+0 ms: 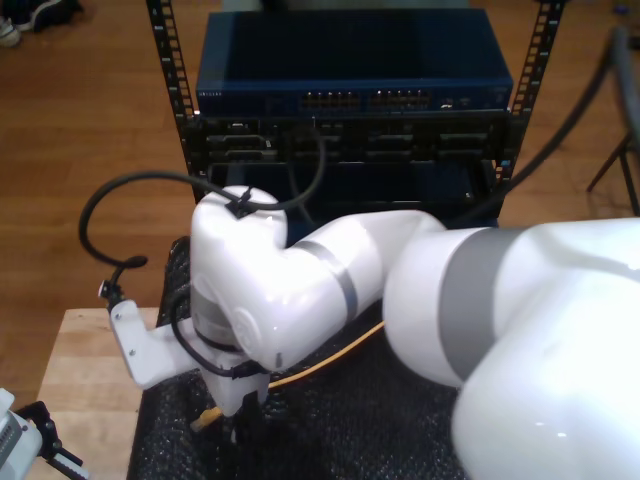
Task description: Grab the cable and plug it in
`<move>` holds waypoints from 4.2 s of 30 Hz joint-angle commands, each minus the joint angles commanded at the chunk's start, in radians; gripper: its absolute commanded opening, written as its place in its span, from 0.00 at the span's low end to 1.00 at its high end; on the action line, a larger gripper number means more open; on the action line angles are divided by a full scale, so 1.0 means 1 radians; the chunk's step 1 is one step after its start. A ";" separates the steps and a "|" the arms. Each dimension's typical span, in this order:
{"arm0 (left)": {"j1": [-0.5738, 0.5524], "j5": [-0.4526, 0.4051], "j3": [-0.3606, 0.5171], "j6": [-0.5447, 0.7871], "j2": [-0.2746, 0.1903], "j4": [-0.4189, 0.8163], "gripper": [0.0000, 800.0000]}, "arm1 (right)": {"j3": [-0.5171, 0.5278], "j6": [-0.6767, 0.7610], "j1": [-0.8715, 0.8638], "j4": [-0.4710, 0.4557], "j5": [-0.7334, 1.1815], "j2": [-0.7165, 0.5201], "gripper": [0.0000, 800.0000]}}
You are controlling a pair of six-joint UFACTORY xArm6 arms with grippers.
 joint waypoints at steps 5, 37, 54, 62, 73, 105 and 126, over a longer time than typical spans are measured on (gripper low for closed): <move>0.000 0.000 0.000 0.000 0.000 0.000 1.00 | -0.005 0.002 0.000 -0.002 -0.005 0.017 0.94; 0.002 0.000 0.008 0.003 0.000 0.000 1.00 | -0.028 0.000 0.000 -0.009 -0.057 0.080 0.63; -0.002 -0.002 0.008 0.003 0.002 0.000 1.00 | -0.051 0.002 0.000 -0.077 -0.089 0.104 0.48; -0.002 -0.002 0.008 0.003 0.002 0.000 1.00 | -0.049 0.002 0.000 -0.081 -0.091 0.104 0.46; -0.002 -0.002 0.006 0.005 0.002 0.002 1.00 | -0.043 0.003 0.002 -0.080 -0.089 0.098 0.39; -0.002 0.000 0.006 0.005 0.002 0.000 1.00 | -0.005 0.002 0.014 -0.081 -0.083 0.068 0.37; -0.002 0.000 0.006 0.005 0.002 0.000 1.00 | -0.003 0.002 0.015 -0.081 -0.084 0.068 0.29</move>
